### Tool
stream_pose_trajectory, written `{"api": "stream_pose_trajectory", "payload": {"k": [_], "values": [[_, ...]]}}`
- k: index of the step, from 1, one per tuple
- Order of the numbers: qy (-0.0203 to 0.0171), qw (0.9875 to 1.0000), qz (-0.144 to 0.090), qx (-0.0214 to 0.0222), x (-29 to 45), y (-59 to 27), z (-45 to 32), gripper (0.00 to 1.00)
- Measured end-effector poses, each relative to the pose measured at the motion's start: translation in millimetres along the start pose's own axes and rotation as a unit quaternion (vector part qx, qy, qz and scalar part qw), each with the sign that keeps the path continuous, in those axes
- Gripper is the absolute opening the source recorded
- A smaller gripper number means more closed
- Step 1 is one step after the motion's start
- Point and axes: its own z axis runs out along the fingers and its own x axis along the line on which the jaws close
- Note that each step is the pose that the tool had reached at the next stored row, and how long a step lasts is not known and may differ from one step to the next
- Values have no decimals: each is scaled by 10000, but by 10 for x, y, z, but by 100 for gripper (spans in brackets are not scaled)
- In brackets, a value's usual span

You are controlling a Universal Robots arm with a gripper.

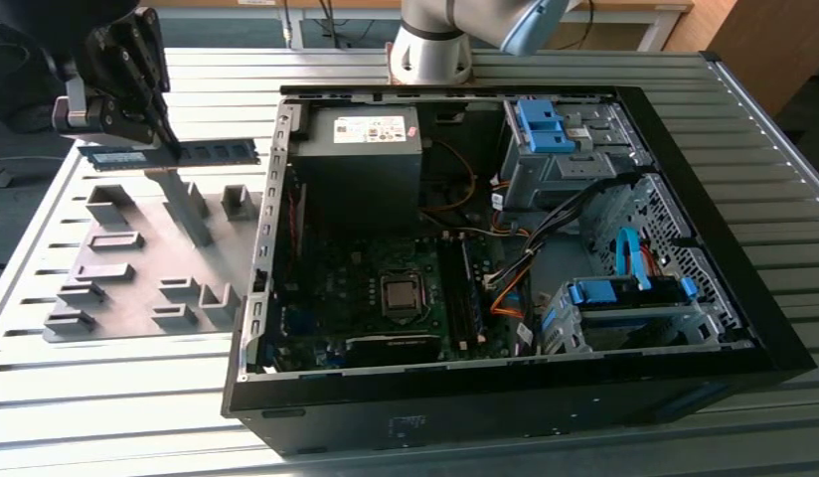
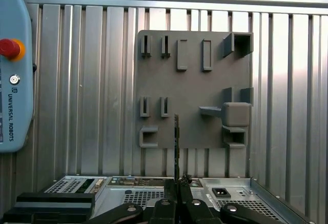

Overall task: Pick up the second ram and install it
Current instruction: 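Pick up the second ram and move it above second insertion slot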

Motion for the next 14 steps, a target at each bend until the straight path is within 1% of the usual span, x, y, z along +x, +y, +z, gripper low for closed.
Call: {"api": "stream_pose_trajectory", "payload": {"k": [14], "values": [[0,10000,0,0,1,-116,0,14]]}}
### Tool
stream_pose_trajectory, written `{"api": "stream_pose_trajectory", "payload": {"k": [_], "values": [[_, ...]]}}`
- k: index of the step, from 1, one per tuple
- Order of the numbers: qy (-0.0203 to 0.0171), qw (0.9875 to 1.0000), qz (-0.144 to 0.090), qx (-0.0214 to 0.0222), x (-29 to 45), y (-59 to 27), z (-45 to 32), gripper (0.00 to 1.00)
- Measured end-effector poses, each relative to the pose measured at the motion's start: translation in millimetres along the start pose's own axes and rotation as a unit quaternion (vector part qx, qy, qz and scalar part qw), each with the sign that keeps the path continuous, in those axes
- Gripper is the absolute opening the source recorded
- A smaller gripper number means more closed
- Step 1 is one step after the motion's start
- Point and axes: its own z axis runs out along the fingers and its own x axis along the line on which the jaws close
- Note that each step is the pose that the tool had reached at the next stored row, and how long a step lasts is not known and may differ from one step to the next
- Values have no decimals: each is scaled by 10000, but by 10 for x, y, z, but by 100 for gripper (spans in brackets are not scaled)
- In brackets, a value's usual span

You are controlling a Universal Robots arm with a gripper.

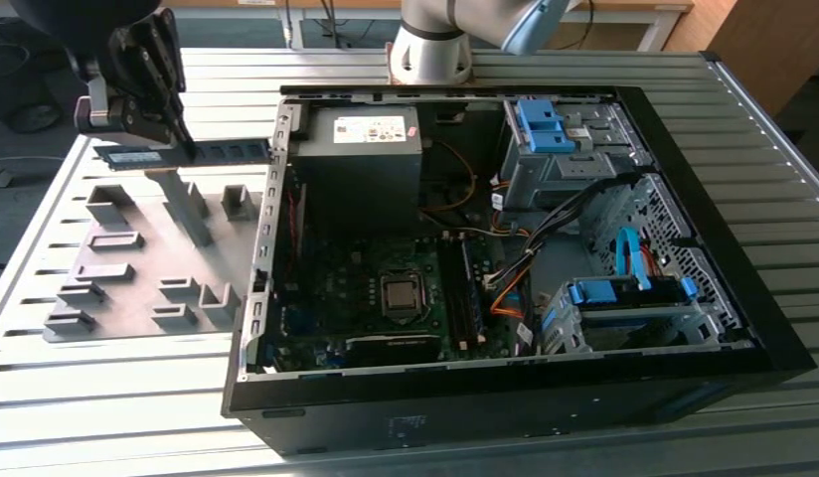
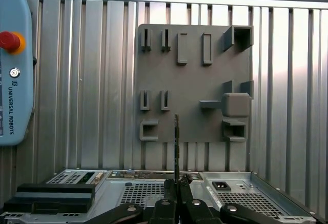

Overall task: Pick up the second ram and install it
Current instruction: 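Pick up the second ram and move it above second insertion slot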

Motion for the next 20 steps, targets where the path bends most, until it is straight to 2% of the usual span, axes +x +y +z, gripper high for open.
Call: {"api": "stream_pose_trajectory", "payload": {"k": [20], "values": [[0,10000,0,0,2,-190,0,14]]}}
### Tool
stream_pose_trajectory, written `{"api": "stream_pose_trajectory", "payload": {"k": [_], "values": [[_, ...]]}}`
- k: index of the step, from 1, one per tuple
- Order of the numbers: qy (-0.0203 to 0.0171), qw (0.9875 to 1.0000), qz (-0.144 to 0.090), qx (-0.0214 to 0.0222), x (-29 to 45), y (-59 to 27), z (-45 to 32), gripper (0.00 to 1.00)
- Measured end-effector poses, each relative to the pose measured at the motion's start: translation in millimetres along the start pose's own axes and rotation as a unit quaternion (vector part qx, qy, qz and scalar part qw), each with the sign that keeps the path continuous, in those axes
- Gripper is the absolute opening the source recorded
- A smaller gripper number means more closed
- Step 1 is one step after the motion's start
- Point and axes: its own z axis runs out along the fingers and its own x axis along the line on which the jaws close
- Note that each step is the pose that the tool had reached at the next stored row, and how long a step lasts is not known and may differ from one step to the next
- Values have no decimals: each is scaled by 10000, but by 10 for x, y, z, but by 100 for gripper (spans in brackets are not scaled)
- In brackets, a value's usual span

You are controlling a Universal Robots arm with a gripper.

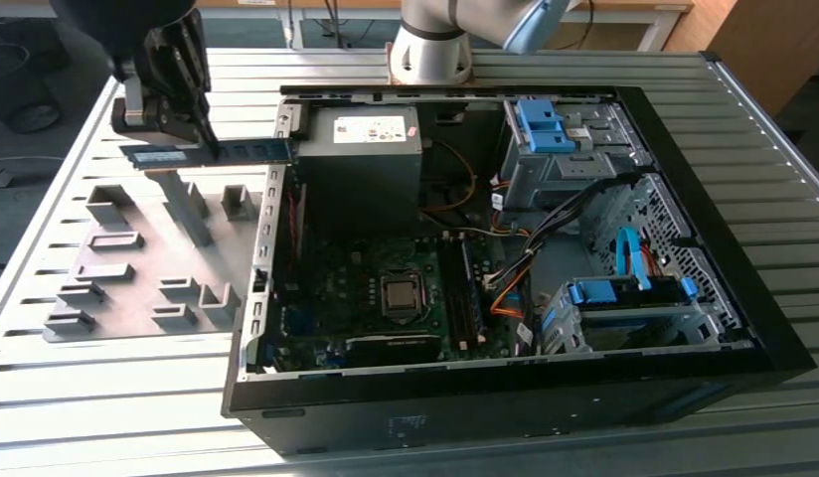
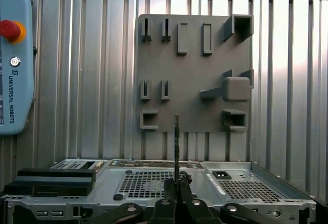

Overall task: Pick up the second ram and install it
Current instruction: 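Pick up the second ram and move it above second insertion slot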

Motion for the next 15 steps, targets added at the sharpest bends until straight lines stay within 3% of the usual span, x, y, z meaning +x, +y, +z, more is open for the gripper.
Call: {"api": "stream_pose_trajectory", "payload": {"k": [15], "values": [[0,10000,0,0,1,-130,0,14]]}}
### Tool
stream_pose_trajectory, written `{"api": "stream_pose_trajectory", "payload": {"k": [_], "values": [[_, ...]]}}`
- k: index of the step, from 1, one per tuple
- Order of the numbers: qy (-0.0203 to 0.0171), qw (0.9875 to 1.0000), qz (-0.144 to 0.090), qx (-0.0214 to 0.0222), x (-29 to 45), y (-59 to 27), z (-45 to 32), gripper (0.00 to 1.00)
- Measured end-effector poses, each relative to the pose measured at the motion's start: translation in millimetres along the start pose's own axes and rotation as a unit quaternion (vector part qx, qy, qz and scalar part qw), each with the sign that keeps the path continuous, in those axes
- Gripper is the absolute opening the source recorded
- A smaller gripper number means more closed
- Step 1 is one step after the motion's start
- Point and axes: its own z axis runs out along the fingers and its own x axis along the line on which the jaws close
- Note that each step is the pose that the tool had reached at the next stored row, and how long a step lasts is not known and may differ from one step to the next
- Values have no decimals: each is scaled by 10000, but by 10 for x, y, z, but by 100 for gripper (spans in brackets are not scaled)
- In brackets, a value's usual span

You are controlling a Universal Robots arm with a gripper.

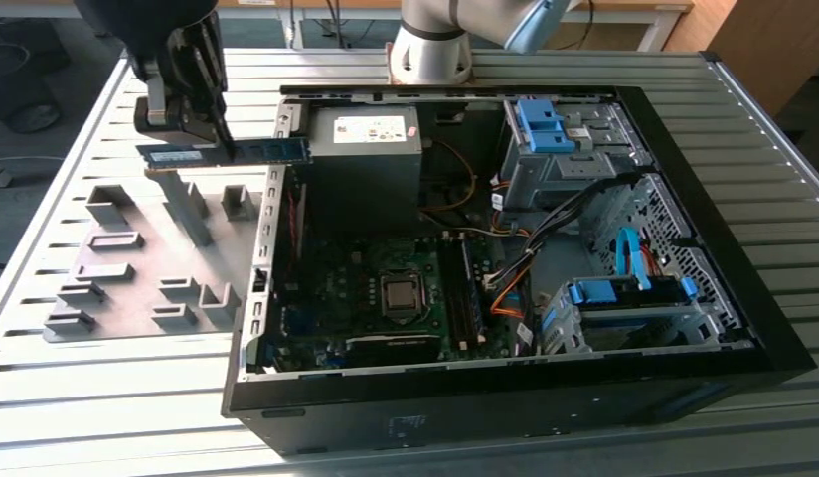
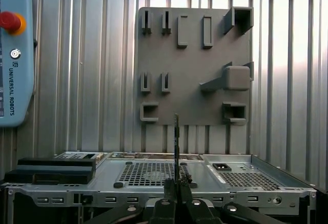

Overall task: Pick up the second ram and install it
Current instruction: 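Pick up the second ram and move it above second insertion slot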

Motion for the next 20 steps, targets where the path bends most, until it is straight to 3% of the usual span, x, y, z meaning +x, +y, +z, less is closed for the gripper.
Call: {"api": "stream_pose_trajectory", "payload": {"k": [20], "values": [[1,10000,0,0,1,-128,-1,14]]}}
